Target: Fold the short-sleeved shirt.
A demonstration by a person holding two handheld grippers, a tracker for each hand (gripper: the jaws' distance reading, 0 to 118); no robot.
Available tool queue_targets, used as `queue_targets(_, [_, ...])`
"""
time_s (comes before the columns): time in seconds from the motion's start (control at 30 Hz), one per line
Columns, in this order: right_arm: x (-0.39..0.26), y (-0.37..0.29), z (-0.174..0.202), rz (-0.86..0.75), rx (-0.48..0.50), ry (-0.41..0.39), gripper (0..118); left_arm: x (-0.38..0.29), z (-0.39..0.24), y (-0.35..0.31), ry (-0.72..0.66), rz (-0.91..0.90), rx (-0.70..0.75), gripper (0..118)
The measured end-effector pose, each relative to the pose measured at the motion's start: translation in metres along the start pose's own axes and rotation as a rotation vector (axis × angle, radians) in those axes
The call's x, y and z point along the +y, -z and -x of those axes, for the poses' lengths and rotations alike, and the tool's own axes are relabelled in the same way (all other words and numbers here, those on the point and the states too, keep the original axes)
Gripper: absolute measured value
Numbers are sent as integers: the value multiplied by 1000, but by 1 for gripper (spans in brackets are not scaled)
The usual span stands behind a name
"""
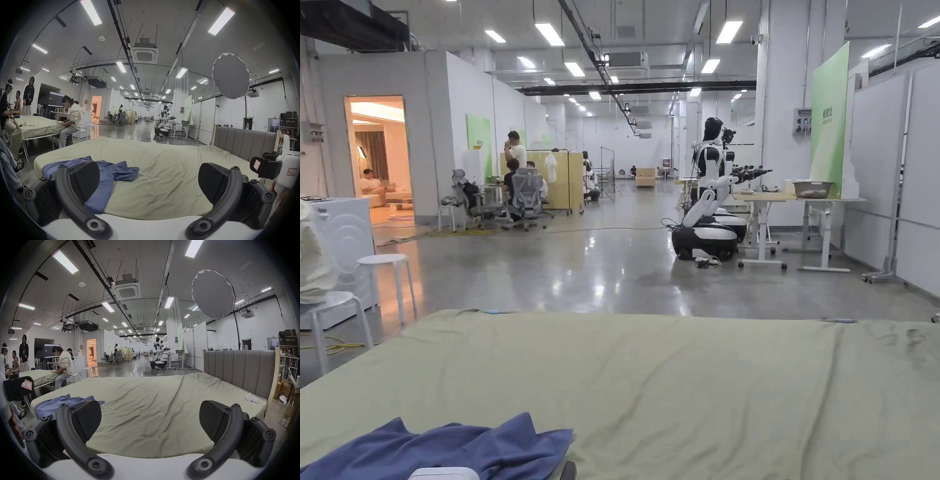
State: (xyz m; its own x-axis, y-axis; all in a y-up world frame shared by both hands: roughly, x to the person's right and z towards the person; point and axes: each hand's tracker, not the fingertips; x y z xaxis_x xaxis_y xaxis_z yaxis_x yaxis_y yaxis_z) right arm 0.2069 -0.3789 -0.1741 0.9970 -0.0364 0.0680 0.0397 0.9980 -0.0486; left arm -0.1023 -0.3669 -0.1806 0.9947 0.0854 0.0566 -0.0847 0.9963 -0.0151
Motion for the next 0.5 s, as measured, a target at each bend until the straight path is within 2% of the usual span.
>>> queue_targets(0.5, [1, 4, 2, 30, -27, -56, 118, 4, -3, 3, 10, -7, -10, 118])
